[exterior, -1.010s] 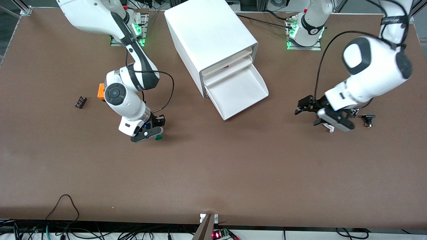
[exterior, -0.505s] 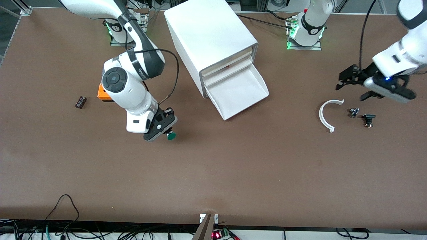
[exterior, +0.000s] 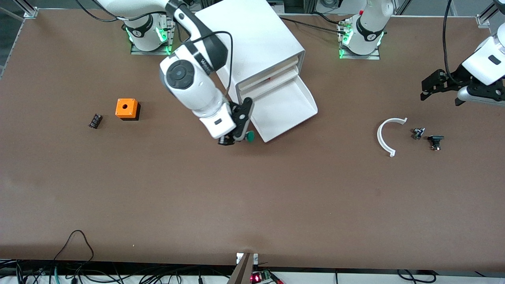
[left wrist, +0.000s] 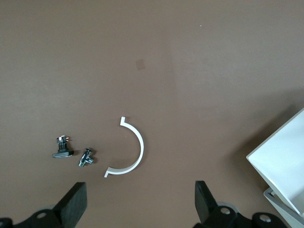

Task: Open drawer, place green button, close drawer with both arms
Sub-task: 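Carry the green button with the right gripper over the open drawer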

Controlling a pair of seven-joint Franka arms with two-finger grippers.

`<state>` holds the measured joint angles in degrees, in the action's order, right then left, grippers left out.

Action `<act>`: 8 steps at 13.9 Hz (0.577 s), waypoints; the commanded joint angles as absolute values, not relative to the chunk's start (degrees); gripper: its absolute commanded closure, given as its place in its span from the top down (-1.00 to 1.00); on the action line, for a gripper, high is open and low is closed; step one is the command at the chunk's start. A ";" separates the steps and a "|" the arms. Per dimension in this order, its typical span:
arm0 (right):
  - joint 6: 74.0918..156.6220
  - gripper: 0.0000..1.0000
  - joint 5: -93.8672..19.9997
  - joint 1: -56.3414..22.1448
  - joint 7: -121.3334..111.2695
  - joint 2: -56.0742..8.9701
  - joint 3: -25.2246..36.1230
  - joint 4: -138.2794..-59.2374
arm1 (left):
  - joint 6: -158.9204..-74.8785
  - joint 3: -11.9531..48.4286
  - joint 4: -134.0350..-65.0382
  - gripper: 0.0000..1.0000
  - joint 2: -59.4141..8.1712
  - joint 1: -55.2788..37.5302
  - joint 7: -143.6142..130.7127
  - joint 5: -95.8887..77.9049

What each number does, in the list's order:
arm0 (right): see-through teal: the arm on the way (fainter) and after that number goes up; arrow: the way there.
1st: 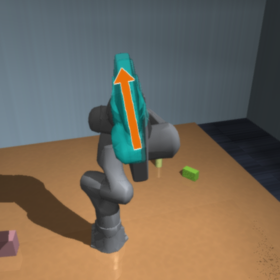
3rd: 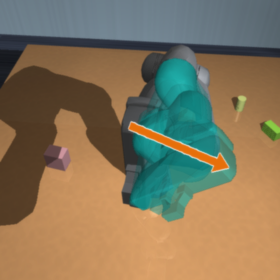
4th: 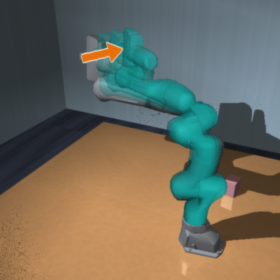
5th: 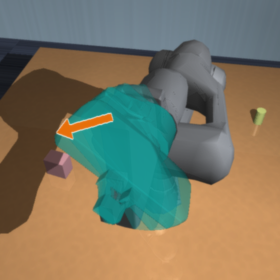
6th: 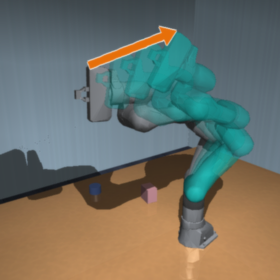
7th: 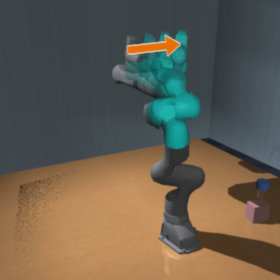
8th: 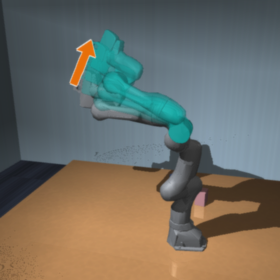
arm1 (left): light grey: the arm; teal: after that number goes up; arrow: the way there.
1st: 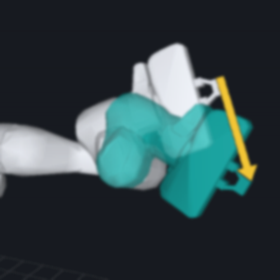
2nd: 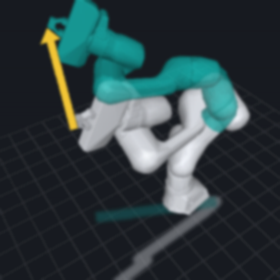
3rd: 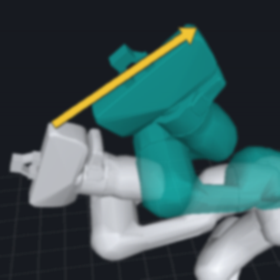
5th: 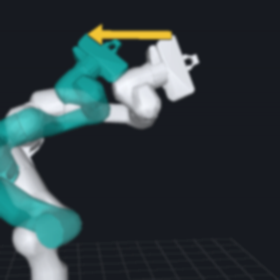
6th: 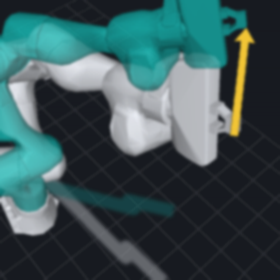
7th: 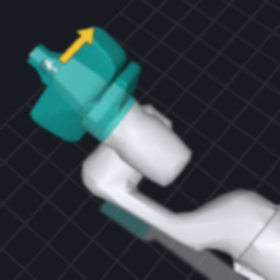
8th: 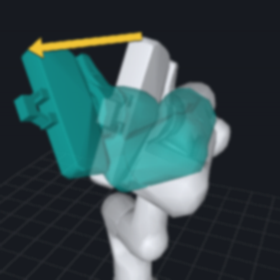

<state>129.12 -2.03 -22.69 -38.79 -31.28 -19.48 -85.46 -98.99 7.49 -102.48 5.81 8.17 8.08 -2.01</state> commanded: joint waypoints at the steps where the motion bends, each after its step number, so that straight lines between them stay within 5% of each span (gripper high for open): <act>1: 127.79 -0.74 1.39 -26.18 -41.39 -32.78 -20.21 -82.35 | -97.29 8.00 -100.46 1.00 4.66 8.61 1.88 -0.44; 8: 127.71 -0.74 8.87 -33.65 -44.56 -36.82 -21.71 -82.35 | -95.89 7.65 -96.09 1.00 2.30 10.46 -0.70 -0.88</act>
<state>128.76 7.08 -32.06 -42.94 -34.51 -21.54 -84.39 -97.82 7.41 -101.42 5.36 9.69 0.39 -2.01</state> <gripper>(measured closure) 0.665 0.000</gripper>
